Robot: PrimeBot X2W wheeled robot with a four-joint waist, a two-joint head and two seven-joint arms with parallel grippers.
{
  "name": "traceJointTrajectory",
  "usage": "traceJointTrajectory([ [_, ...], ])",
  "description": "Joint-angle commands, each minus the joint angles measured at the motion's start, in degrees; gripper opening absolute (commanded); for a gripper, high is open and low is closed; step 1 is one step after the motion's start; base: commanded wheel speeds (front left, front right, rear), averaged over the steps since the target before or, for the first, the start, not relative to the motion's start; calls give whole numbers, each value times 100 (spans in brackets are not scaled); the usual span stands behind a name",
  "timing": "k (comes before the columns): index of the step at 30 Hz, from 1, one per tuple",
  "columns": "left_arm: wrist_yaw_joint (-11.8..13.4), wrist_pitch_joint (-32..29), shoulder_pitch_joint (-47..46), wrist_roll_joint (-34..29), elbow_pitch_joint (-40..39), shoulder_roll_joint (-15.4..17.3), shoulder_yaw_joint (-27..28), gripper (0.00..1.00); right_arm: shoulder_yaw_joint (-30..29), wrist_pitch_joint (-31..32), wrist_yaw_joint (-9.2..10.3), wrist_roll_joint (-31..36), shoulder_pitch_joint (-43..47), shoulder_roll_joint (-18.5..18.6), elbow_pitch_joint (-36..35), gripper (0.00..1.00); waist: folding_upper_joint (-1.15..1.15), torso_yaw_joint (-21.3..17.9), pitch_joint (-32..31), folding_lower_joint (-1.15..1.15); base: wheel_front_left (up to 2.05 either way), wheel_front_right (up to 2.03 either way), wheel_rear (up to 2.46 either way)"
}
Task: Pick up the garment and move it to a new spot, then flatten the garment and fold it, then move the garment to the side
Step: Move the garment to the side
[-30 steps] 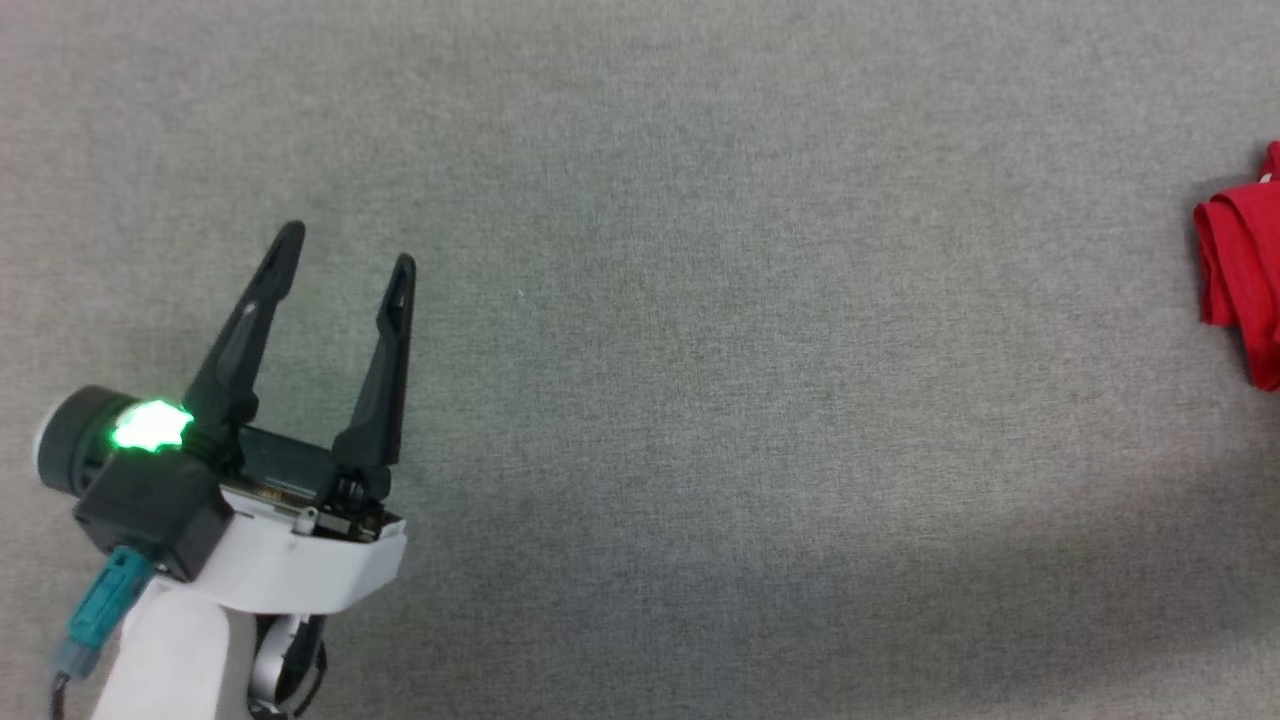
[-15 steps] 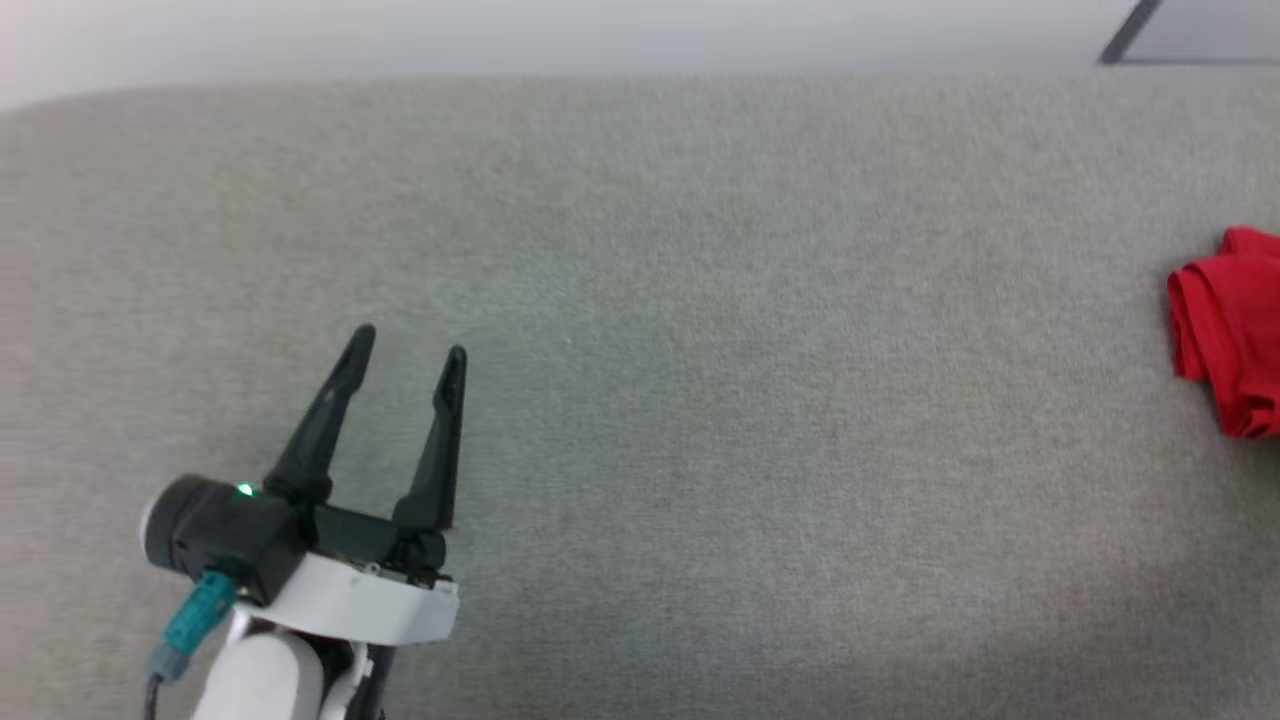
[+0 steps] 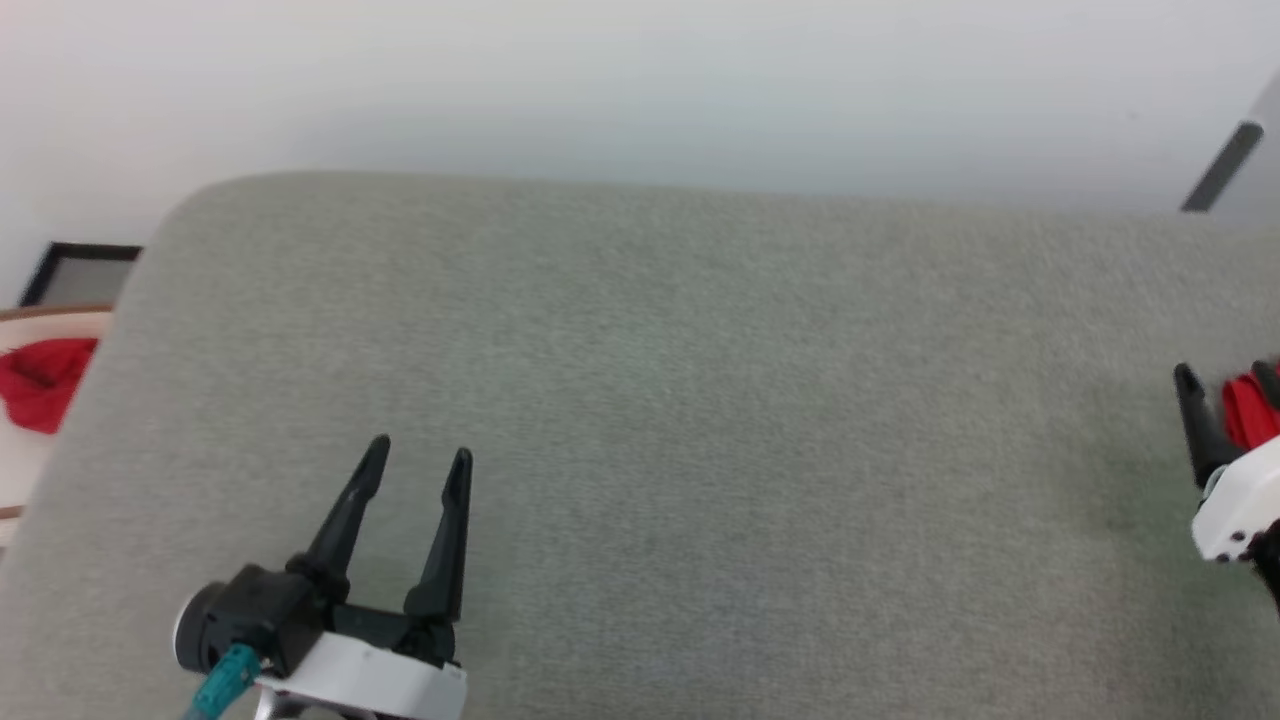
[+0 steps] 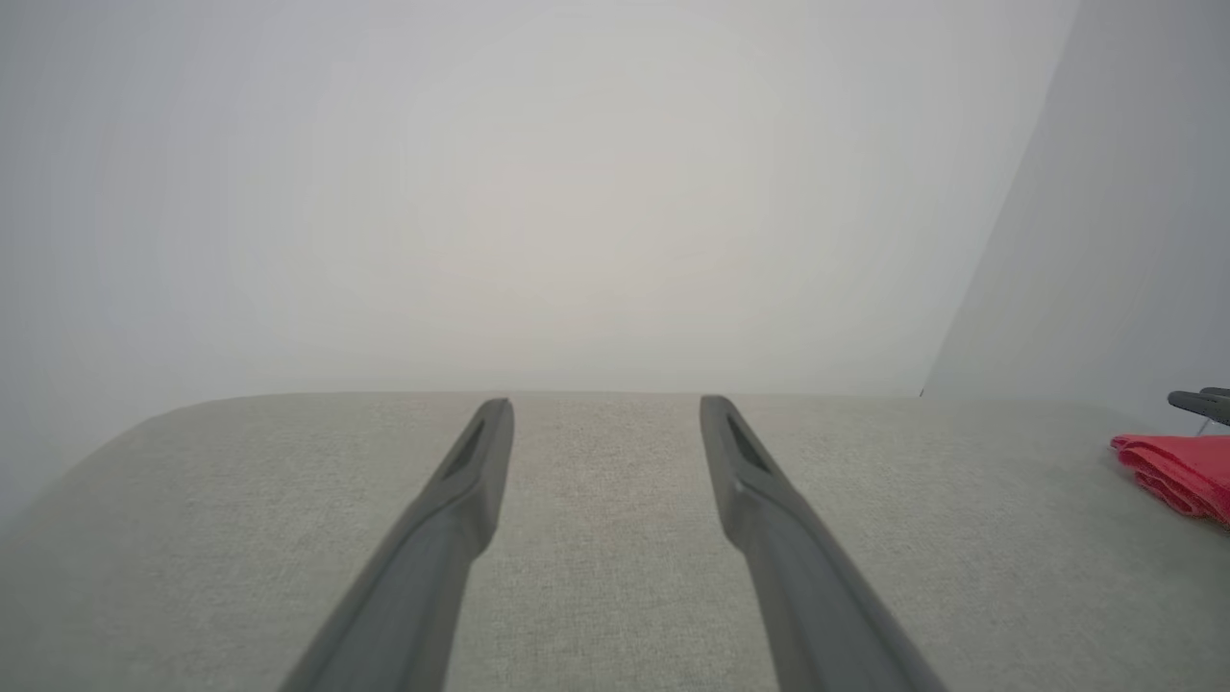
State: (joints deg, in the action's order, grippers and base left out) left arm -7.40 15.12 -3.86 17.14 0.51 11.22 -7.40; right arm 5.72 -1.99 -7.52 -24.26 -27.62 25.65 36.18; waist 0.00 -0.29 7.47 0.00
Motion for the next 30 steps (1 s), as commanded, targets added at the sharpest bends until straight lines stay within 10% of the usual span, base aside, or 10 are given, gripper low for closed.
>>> traceJointTrajectory([
  [1, -14, -1, 122, 34, 27, -22, 24, 100, -50, -45, 6, -44, 216, -61, -173, 100, 0, 355, -372, 0, 0, 0, 0],
  [30, -14, -1, 952, 257, 423, 54, -130, 100, -1604, -587, 6, 859, 3327, -1900, -3140, 100, 0, 755, -938, 0, 0, 0, 0],
])
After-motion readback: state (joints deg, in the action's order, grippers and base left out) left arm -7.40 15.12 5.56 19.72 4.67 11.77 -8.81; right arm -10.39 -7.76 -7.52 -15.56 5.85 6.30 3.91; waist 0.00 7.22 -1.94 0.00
